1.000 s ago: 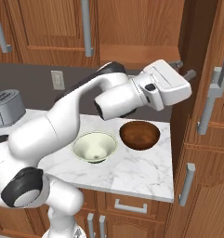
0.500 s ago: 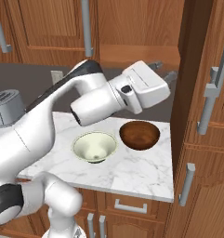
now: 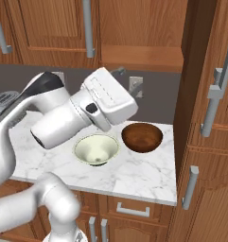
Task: Open the cabinet. Pick the bowls from the counter and place them in the cabinet. Then close the cabinet.
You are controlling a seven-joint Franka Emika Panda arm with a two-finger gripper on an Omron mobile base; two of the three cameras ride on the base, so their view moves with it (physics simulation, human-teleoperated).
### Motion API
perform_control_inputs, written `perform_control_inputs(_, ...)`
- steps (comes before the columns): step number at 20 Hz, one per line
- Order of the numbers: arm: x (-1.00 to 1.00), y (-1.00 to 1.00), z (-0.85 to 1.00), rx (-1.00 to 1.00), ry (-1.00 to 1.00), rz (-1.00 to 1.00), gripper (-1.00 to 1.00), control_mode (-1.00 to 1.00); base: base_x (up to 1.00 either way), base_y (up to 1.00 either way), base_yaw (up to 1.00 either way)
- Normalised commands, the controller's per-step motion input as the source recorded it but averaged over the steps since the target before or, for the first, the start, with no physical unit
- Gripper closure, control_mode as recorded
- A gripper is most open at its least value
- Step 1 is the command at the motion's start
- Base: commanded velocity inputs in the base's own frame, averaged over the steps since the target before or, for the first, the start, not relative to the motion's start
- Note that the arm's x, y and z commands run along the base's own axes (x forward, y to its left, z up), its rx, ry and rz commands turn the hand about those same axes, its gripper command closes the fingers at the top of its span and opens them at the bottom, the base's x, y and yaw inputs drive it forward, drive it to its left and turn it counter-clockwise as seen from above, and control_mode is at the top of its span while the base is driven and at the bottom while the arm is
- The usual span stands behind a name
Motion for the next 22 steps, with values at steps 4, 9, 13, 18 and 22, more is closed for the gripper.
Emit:
perform_control_inputs(4,-0.37,0.91,0.55,0.11,0.02,0.27,-1.0,-1.0,0.0,0.0,0.0)
perform_control_inputs(9,-0.22,0.86,0.66,0.0,0.09,0.23,-1.0,-1.0,0.0,0.0,0.0)
perform_control_inputs(13,-0.16,0.94,0.34,0.0,0.13,0.25,-1.0,-1.0,0.0,0.0,0.0)
perform_control_inputs(18,0.0,0.69,-0.02,0.1,0.07,0.24,-1.0,-1.0,0.0,0.0,0.0)
perform_control_inputs(22,0.0,0.02,-0.5,0.26,0.0,0.22,-1.0,-1.0,0.0,0.0,0.0)
